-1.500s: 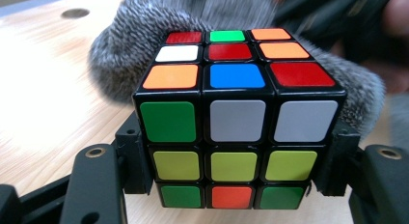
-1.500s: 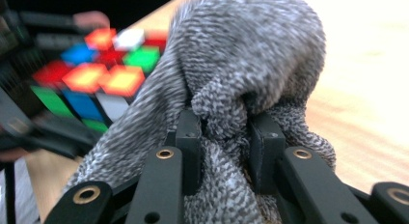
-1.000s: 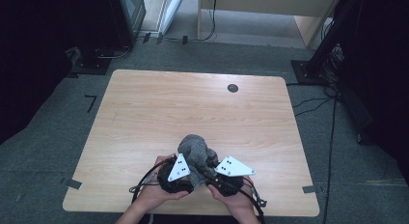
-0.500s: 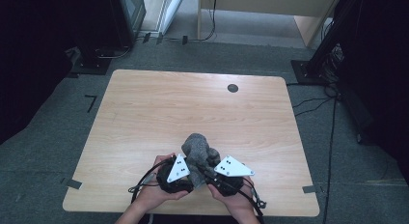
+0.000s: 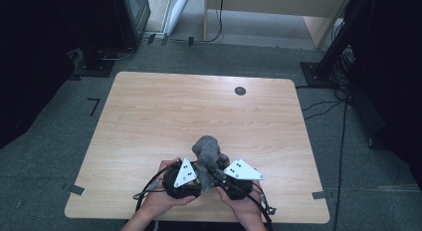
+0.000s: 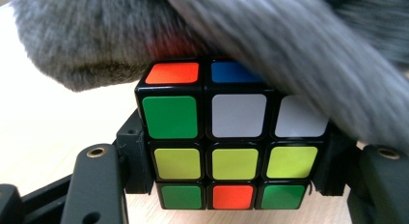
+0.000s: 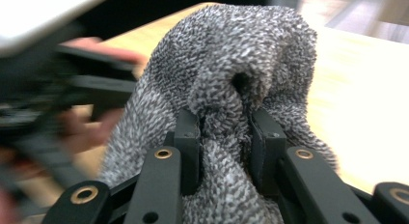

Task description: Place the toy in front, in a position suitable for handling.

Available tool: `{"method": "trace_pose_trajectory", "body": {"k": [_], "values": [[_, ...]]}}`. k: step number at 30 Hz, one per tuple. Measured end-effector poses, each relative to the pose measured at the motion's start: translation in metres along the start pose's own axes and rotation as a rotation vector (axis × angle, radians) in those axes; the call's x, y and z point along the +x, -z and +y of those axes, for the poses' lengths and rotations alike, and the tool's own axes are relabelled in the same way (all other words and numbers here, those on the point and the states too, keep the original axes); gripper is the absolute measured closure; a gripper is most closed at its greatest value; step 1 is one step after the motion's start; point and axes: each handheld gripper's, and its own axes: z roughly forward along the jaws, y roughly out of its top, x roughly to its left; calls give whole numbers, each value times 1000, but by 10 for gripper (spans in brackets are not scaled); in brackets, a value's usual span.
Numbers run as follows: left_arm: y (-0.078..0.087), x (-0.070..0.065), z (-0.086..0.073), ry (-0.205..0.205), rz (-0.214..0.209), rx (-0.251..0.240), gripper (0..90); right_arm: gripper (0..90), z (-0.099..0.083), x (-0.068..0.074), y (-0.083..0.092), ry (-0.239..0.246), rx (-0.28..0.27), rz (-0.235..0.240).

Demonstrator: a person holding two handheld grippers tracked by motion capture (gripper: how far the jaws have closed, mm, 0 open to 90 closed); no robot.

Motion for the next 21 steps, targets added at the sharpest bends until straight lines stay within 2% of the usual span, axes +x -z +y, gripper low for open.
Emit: {"method": "trace_pose_trajectory", "body": {"k": [2, 4, 6, 8, 10, 13, 15, 17, 18, 19, 21], "values": [[3, 4, 0, 19, 1, -14, 338, 705, -2, -11, 1, -38, -8, -8], [4, 8, -1, 41, 2, -18, 338, 705, -4, -17, 0, -36, -39, 36], [3, 9, -2, 39, 13, -1, 338, 704, -3, -12, -1, -7, -48, 79], [-1, 5, -3, 33, 20, 20, 338, 698, -2, -4, -3, 30, -44, 97], [-4, 3, -3, 25, 21, 29, 338, 696, -1, 7, -4, 97, -15, 47], [-3, -1, -1, 10, 11, 12, 338, 708, 0, 8, -2, 128, -19, 49], [-1, -1, 1, 0, 12, 8, 338, 713, -1, 0, -1, 103, -27, 55], [0, 1, 0, 6, 14, 9, 338, 719, -2, -6, -1, 72, -16, 33], [0, 2, 0, 14, 15, 10, 338, 721, -2, -8, 0, 57, -11, 36], [-1, 3, -1, 20, 18, 13, 338, 723, -2, -7, 0, 47, -10, 49], [-3, 0, -1, 29, 17, 22, 338, 723, -1, 1, 0, 65, -20, 73]]}}
